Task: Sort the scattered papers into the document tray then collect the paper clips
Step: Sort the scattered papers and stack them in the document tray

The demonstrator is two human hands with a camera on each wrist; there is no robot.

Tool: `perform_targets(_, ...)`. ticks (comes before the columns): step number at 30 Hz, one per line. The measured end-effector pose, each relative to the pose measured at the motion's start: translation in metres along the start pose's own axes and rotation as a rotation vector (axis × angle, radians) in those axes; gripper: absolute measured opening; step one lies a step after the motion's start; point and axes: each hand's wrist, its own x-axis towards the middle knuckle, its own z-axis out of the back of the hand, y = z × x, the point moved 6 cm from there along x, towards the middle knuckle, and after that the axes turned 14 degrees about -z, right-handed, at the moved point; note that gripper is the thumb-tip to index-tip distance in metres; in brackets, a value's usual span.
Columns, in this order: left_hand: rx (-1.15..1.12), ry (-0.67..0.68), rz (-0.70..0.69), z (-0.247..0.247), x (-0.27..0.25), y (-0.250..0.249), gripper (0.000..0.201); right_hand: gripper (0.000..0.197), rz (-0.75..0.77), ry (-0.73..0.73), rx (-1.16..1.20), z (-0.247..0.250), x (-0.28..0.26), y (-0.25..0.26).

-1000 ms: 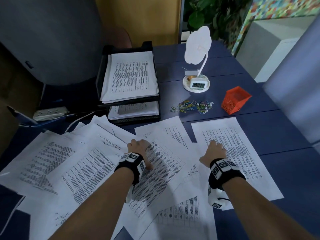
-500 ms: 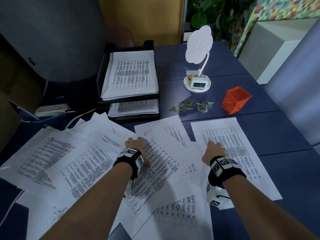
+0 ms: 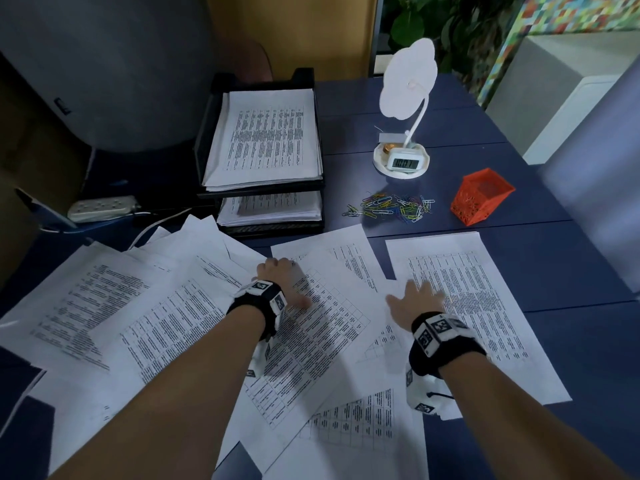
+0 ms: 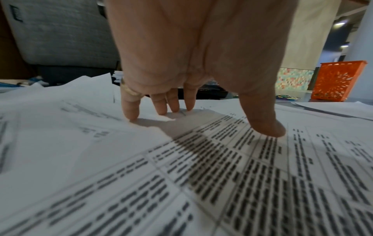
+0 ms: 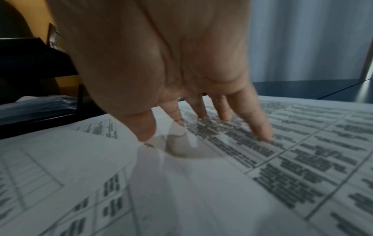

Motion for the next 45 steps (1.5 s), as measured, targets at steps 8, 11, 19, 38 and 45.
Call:
perform_targets(8, -0.177, -0.023, 0.02, 0.0, 0.012, 0.0, 0.113, 0.08, 0.259, -0.081, 0.029, -0.009, -0.03, 0.061)
perform_targets(11, -0.329, -0.024, 0.066, 0.0, 0.014, 0.0, 0.114, 0.08, 0.23, -0.083, 0.094, -0.002, -0.027, 0.069)
perform_targets(19, -0.791, -0.184, 0.049, 0.012, 0.002, 0.027, 0.051, 0.103, 0.177, -0.04, 0.255, 0.009, -0.013, 0.057)
perform_targets(38, -1.237, -0.866, 0.051, 0.111, -0.052, 0.104, 0.069, 0.033, 0.431, 0.396, 1.279, 0.116, -0.043, 0.136)
perform_targets(45, -1.121, -0.798, 0.018, 0.119, -0.051, 0.115, 0.028, 0.033, 0.461, 0.235, 1.159, 0.173, -0.052, 0.183)
